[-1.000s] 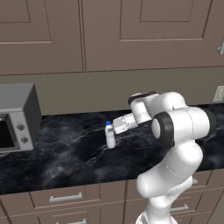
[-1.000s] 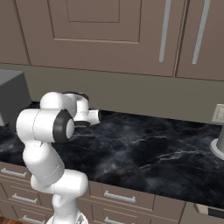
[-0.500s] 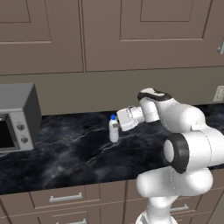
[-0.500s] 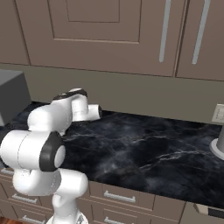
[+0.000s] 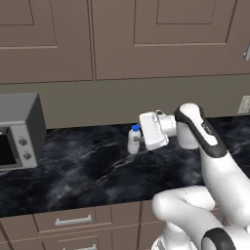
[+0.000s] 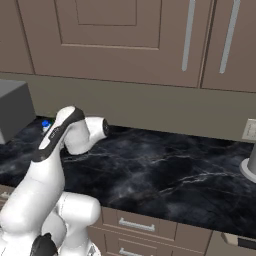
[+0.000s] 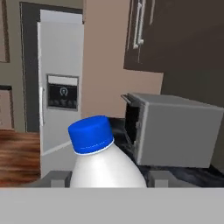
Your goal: Take the bottled waters from the counter and place them in the freezer to freeze. Close the freezer door after placing the bottles.
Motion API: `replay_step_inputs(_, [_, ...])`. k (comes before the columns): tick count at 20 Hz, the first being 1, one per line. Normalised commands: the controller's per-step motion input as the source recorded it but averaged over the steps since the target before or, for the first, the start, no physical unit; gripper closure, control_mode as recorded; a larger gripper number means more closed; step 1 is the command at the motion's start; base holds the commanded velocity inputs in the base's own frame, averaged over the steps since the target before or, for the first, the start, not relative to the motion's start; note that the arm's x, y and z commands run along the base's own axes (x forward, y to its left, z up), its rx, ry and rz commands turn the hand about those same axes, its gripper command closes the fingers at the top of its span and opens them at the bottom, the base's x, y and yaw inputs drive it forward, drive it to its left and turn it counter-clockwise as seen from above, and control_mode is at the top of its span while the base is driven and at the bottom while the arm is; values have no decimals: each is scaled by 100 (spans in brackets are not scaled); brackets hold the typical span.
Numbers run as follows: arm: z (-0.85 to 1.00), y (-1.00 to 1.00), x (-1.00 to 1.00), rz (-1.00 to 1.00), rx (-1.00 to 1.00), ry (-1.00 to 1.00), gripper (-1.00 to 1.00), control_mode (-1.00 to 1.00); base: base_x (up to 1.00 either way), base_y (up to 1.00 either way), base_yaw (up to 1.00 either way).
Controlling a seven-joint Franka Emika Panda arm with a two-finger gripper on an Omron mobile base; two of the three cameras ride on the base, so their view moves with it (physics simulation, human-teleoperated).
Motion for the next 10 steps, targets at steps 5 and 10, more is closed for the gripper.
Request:
replay_step_inputs(5, [62, -3, -100, -12, 9, -30, 100, -100, 0, 0, 0])
replay_step_inputs(10, [53, -1, -100, -11, 15, -35, 100, -100, 0, 0, 0])
